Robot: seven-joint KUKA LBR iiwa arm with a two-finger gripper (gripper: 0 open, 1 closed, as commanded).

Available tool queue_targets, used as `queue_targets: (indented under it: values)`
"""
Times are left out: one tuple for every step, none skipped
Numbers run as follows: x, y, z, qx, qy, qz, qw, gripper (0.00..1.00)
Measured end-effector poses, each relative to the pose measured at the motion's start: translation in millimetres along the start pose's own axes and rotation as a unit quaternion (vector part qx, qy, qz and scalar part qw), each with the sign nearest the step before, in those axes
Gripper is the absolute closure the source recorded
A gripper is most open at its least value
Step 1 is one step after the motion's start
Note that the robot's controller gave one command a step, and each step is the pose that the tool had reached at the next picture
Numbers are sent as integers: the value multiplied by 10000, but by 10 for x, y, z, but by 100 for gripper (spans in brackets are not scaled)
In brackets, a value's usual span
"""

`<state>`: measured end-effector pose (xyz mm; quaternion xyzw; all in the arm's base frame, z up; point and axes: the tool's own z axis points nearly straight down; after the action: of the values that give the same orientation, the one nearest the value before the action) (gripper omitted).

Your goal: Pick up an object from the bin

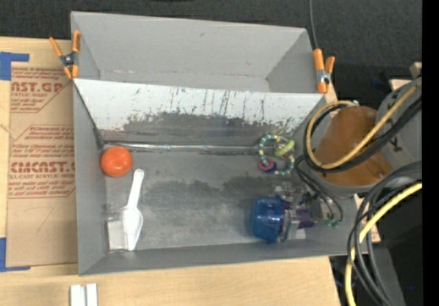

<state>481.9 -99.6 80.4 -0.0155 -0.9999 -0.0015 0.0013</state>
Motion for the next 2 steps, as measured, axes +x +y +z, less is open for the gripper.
queue_targets:
  values:
    - [14, 9, -263, -6, 13, -1, 10000, 100]
    - [15, 11, -509, -6, 19, -3, 10000, 100]
